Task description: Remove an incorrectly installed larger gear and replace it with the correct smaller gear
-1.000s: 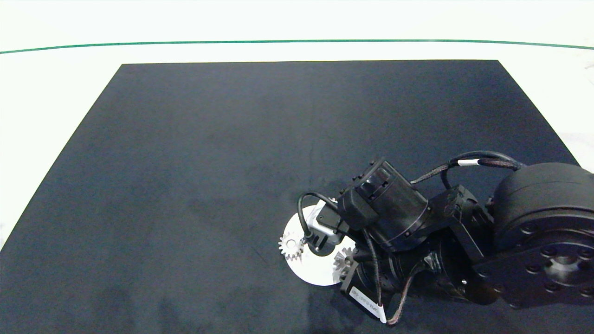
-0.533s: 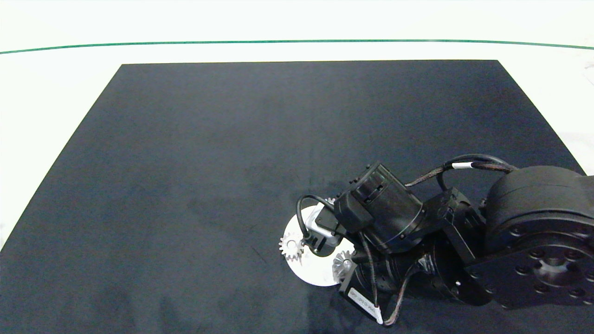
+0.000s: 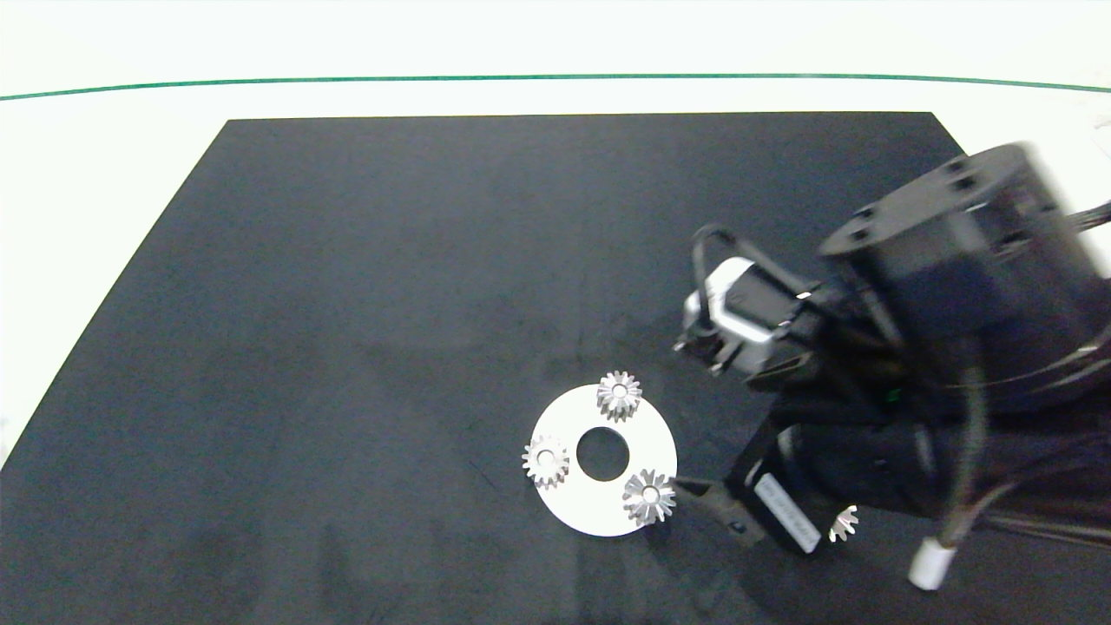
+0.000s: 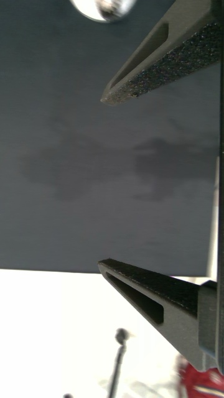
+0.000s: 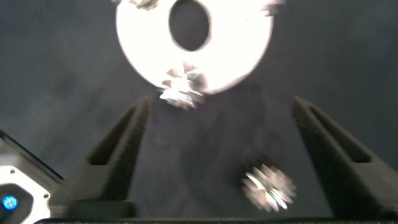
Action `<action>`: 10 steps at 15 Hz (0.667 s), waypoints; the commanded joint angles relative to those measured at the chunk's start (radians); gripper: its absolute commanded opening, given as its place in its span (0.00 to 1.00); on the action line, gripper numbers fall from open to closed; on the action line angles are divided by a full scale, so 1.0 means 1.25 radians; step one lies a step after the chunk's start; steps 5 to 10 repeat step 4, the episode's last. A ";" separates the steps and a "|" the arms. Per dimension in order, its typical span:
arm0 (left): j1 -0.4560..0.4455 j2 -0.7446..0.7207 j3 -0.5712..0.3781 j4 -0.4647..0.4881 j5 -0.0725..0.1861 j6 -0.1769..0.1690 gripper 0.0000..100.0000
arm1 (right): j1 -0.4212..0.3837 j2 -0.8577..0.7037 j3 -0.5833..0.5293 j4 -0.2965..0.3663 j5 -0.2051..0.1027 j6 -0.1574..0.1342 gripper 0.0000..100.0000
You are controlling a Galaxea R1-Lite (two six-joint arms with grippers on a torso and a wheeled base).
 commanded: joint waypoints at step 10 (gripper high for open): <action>-0.039 -0.178 0.027 -0.075 -0.010 -0.073 1.00 | -0.232 -0.597 0.244 -0.022 -0.225 -0.004 1.00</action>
